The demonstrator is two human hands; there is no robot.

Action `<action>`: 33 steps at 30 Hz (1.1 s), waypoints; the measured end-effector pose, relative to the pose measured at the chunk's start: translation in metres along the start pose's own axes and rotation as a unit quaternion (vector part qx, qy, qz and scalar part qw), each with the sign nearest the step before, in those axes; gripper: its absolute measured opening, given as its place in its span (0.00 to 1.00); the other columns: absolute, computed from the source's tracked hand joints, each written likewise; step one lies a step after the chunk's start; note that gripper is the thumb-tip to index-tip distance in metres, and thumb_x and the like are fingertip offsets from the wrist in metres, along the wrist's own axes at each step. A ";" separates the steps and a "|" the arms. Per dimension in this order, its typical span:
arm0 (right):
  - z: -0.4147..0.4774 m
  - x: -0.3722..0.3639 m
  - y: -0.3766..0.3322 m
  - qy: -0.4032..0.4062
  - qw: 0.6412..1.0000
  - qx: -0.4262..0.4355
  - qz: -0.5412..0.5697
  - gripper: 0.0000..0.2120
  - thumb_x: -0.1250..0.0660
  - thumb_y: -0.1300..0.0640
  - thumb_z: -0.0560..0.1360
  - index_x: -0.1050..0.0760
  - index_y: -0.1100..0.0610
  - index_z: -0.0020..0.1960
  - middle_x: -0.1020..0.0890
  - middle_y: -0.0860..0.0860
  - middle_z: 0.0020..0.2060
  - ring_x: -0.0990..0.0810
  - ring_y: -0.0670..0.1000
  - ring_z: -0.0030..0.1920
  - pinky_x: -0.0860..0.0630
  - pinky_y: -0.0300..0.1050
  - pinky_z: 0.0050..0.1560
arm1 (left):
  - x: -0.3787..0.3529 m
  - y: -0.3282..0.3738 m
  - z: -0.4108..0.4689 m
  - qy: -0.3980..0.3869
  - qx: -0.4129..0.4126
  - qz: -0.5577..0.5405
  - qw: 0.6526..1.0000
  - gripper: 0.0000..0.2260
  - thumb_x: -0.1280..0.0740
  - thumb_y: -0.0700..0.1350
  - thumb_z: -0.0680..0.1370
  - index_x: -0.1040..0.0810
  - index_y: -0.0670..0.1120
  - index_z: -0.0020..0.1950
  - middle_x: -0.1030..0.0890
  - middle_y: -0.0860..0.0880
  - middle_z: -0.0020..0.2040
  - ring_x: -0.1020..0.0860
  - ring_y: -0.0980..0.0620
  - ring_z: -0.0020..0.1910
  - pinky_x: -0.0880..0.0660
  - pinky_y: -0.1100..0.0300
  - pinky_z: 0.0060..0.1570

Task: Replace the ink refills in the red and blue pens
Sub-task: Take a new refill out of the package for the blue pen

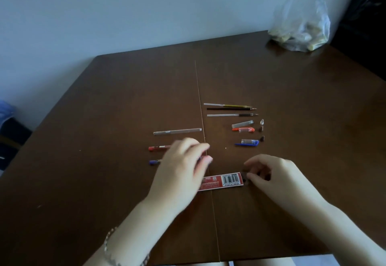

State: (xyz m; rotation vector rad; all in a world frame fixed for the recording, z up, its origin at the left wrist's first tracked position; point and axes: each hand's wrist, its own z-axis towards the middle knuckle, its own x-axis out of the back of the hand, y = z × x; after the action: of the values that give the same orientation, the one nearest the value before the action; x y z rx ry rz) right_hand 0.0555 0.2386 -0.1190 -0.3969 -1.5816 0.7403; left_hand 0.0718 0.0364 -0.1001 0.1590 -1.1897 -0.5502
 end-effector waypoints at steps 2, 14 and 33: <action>0.000 0.002 -0.002 0.003 1.000 0.006 0.030 0.10 0.31 0.58 0.70 0.25 0.42 0.43 0.21 0.41 0.34 0.23 0.40 0.37 0.27 0.30 0.36 | -0.005 0.014 -0.011 -0.051 -0.034 -0.029 0.998 0.15 0.36 0.49 0.75 0.26 0.46 0.60 0.22 0.48 0.54 0.27 0.52 0.55 0.30 0.59 0.56; -0.009 0.022 -0.020 0.026 0.984 0.083 0.154 0.15 0.30 0.64 0.68 0.21 0.43 0.39 0.18 0.45 0.38 0.20 0.41 0.42 0.22 0.34 0.42 | -0.010 0.015 -0.021 -0.039 0.006 -0.125 0.991 0.14 0.34 0.47 0.73 0.25 0.46 0.57 0.22 0.49 0.49 0.23 0.54 0.48 0.23 0.62 0.45; -0.009 0.012 -0.019 0.038 0.991 0.125 0.040 0.09 0.30 0.62 0.69 0.19 0.50 0.45 0.25 0.39 0.46 0.21 0.44 0.39 0.25 0.31 0.42 | -0.013 0.013 -0.024 -0.047 0.012 -0.122 0.991 0.15 0.33 0.46 0.73 0.25 0.47 0.59 0.22 0.49 0.50 0.24 0.54 0.50 0.25 0.63 0.48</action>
State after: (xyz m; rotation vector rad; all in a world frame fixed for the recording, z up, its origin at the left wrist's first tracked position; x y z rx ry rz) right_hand 0.0654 0.2342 -0.0972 -0.3015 -1.3872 0.9620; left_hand 0.0944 0.0503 -0.1147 0.3048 -1.2771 -0.7647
